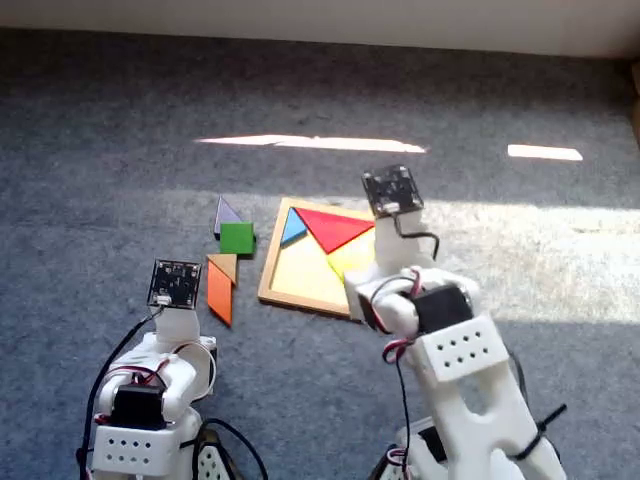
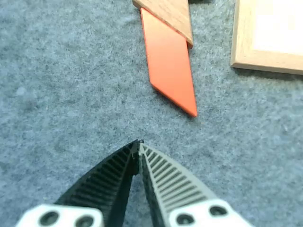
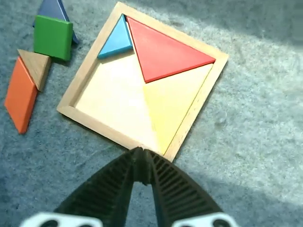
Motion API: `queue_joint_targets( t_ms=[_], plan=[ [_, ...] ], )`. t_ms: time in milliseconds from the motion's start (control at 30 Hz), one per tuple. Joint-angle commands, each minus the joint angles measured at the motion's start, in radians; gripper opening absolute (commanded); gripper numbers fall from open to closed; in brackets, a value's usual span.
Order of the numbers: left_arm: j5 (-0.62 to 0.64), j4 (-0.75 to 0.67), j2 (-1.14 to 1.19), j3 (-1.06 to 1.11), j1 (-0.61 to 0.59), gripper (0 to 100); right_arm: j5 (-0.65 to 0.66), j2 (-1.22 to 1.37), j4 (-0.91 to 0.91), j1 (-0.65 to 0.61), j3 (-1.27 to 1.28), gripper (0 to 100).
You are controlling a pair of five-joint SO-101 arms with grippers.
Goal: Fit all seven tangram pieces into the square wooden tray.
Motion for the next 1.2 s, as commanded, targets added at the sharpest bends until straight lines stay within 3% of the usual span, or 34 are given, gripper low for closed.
queue_joint_targets(
  t_ms=[0, 367, 667, 1167],
  plan=[
    [-0.009, 0.005, -0.031, 0.019, 0.007, 1, 0.011, -0.191, 0.005, 0.068, 0.12, 0.5],
    [-0.009, 0.005, -0.031, 0.019, 0.007, 1, 0.017, -0.684, 0.005, 0.209, 0.414, 0.6],
    [-0.009, 0.005, -0.031, 0.019, 0.007, 1, 0.017, -1.001, 0.007, 0.213, 0.642, 0.6],
    [-0.009, 0.005, -0.031, 0.019, 0.007, 1, 0.018, -1.012, 0.007, 0.271, 0.906, 0.6]
  ],
)
